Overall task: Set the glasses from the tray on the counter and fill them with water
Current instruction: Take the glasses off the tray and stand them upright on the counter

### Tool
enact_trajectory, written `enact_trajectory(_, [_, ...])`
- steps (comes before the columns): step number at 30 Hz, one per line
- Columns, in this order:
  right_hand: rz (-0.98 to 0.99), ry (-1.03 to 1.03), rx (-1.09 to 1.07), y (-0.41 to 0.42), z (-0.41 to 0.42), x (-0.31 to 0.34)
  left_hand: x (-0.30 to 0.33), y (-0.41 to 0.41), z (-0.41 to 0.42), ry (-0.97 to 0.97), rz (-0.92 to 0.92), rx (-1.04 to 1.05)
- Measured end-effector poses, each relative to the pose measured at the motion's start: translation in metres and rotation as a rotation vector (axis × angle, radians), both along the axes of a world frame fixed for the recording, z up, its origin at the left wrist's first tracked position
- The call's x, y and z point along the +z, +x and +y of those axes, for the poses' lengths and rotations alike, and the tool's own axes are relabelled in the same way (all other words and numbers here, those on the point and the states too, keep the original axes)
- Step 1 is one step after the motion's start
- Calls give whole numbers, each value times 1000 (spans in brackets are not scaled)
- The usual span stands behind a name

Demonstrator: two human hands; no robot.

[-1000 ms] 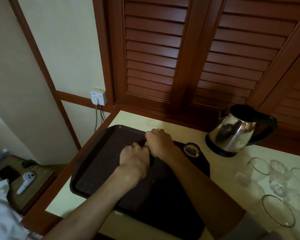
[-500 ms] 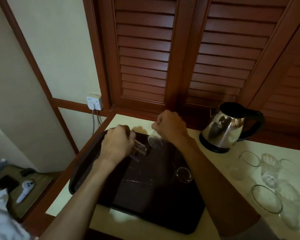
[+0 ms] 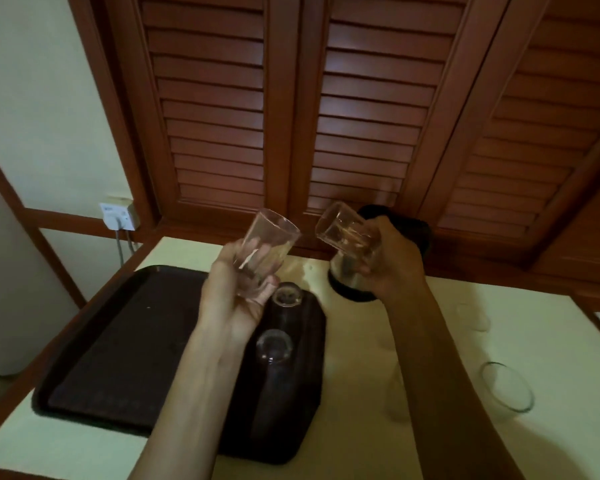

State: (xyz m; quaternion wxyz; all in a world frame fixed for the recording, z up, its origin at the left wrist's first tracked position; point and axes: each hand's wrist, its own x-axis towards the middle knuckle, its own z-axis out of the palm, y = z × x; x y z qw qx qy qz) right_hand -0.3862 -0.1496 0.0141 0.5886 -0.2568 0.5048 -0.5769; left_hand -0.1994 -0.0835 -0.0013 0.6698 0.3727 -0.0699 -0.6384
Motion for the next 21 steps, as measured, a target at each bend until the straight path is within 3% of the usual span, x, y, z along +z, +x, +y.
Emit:
enact_trajectory(6, [-472, -46, 299, -64, -10, -19, 4, -94, -3, -67, 487, 112])
enact_trajectory(13, [-614, 29, 219, -185, -6, -15, -1, -227, 10, -69, 515, 5])
enact_trajectory(16, [-659, 43, 153, -239, 4, -19, -5, -280, 20, -15, 475, -155])
enact_trajectory(21, [-730, 57, 163, -311, 12, -45, -10, -341, 14, -106, 458, -333])
